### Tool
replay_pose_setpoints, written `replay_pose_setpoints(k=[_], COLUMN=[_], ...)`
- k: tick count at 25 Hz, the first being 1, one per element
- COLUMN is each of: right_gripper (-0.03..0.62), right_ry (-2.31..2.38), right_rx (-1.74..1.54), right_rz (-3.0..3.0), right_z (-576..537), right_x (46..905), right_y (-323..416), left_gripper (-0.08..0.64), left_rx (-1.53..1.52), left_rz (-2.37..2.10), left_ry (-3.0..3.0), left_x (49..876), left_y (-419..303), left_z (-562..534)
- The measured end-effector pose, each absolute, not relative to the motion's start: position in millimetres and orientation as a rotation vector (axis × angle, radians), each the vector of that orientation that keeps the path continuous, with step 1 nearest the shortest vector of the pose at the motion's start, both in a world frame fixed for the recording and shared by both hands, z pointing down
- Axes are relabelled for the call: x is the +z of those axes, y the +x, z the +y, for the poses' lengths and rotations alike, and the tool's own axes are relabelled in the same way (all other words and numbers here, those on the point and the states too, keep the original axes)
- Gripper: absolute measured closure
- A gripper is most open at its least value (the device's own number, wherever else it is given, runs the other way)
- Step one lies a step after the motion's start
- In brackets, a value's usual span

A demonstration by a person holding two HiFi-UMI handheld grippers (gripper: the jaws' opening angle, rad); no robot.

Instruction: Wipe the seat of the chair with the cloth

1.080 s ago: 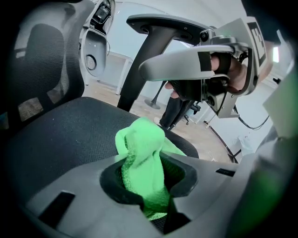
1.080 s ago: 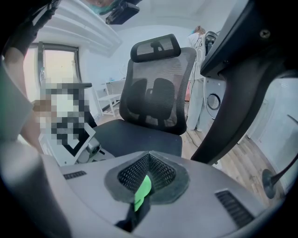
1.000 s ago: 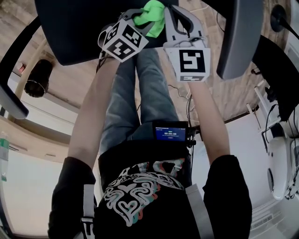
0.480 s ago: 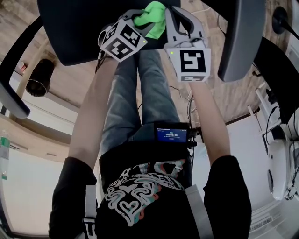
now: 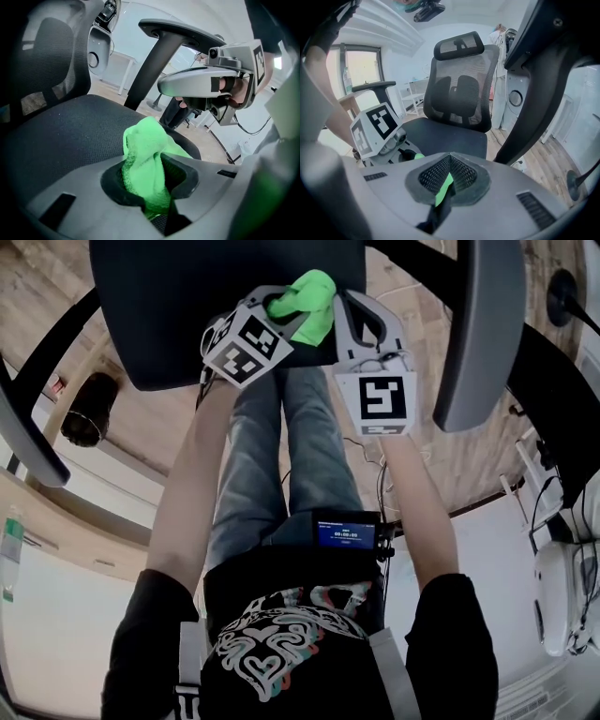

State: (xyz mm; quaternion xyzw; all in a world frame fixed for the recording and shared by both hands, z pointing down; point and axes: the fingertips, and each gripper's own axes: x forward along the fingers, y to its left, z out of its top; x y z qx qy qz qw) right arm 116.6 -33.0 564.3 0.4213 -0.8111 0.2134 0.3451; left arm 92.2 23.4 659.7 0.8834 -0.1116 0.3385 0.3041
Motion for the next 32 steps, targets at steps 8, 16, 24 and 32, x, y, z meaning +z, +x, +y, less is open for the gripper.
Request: replay_pose_setpoints(k=[8, 16, 24, 32], right_gripper=[0.589, 0.591, 0.591, 0.589], right_ry=[1.059, 1.063, 1.042, 1.029], right_rx=[0.550, 0.528, 0.514, 0.494], right_rz=[-2.114, -2.110, -2.115, -2.139], right_z=[-31, -32, -31, -30], right_x=[566, 565, 564, 567], right_y=[111, 115, 112, 105], left_gripper=[0.463, 0.463, 0.463, 0.463], left_rx=[0.915, 0.922, 0.941, 0.980], left_rz=[-0.426, -0.591, -0.745, -0.839], left_ry=[2.289, 2.237, 2.168, 2.129], left_x=[666, 674, 688, 689], left_y=[55, 13, -40, -85], left_z=[-2, -26, -34, -36])
